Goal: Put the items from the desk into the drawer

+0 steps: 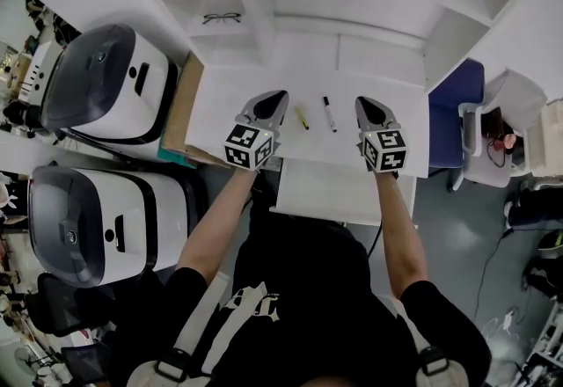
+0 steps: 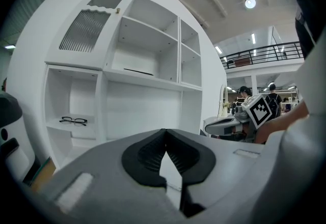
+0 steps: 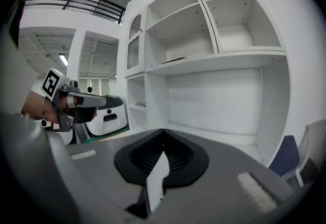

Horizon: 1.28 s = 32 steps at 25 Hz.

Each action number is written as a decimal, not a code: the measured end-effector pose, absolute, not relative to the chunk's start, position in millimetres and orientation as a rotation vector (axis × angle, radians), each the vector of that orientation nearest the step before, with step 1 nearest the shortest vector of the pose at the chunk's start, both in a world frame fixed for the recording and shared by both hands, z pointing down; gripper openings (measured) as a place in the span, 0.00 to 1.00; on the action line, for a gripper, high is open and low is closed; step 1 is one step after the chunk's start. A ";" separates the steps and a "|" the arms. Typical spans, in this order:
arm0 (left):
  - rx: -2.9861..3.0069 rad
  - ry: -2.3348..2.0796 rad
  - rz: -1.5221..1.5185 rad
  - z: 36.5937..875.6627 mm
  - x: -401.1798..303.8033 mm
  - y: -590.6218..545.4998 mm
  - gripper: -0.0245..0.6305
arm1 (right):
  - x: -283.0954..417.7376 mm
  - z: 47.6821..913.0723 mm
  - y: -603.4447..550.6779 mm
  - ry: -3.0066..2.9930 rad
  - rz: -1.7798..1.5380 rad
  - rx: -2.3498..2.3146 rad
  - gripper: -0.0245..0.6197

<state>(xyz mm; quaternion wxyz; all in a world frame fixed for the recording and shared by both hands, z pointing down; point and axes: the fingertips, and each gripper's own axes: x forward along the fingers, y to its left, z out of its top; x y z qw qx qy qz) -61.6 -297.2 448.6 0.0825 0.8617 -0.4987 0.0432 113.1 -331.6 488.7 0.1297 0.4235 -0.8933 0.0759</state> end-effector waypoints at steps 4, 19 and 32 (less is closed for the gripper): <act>2.560 -1.480 0.114 455.1 -67.3 -302.6 0.04 | 106.5 502.9 -340.7 -2.575 0.239 1.217 0.05; 2.511 -1.393 0.125 503.1 -100.3 -322.3 0.04 | 70.3 562.1 -361.2 -2.470 0.352 1.203 0.20; 2.535 -1.265 0.150 525.4 -100.2 -338.4 0.04 | 58.1 599.5 -364.6 -2.378 0.404 1.216 0.43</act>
